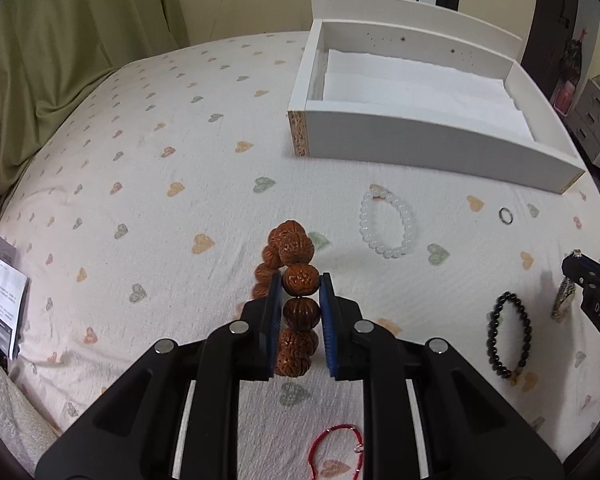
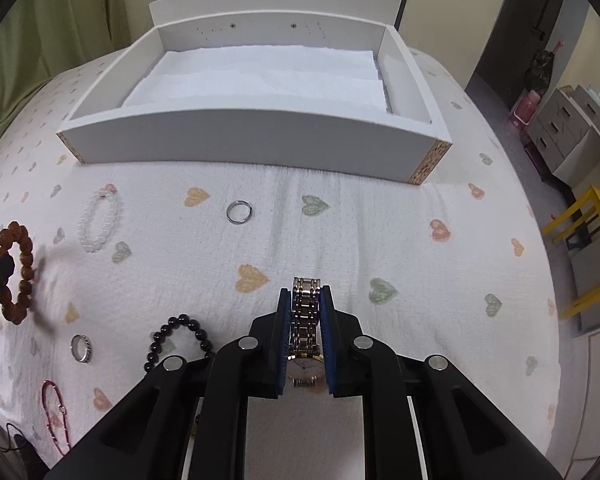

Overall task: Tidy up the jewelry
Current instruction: 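Carry the brown bracelet and silver watch with both tools over the white tray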

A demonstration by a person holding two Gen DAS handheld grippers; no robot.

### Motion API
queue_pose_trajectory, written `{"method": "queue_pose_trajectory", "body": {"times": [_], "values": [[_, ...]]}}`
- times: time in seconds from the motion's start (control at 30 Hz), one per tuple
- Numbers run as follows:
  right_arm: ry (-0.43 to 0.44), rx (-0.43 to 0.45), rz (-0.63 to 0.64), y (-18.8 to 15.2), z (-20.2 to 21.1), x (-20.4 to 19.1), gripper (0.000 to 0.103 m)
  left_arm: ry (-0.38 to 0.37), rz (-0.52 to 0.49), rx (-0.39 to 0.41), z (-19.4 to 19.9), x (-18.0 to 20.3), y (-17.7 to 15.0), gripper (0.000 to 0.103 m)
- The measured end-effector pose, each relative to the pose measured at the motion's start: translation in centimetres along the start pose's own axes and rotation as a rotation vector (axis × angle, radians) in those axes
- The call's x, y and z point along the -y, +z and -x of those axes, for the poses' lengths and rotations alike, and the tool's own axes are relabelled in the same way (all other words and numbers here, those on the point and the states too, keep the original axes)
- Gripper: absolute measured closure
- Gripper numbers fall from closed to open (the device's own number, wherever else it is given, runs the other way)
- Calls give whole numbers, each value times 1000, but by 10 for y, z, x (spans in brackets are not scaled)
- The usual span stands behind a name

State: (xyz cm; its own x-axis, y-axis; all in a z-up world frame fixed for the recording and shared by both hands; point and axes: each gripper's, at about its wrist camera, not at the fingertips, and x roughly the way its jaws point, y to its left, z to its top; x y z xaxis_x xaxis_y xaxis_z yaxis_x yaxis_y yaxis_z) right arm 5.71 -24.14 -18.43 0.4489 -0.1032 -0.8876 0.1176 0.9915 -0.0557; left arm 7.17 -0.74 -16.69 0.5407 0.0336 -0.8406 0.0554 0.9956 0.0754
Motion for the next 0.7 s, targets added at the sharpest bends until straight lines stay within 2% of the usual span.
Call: {"method": "queue_pose_trajectory", "body": {"times": [0.3,0.7], "values": [[19,79,-21,19,52,-1,89,-31,22,61,35,-1,20,86],[27,173,-24,59,98,8,90,-67,20,178,71,6,75,86]]}}
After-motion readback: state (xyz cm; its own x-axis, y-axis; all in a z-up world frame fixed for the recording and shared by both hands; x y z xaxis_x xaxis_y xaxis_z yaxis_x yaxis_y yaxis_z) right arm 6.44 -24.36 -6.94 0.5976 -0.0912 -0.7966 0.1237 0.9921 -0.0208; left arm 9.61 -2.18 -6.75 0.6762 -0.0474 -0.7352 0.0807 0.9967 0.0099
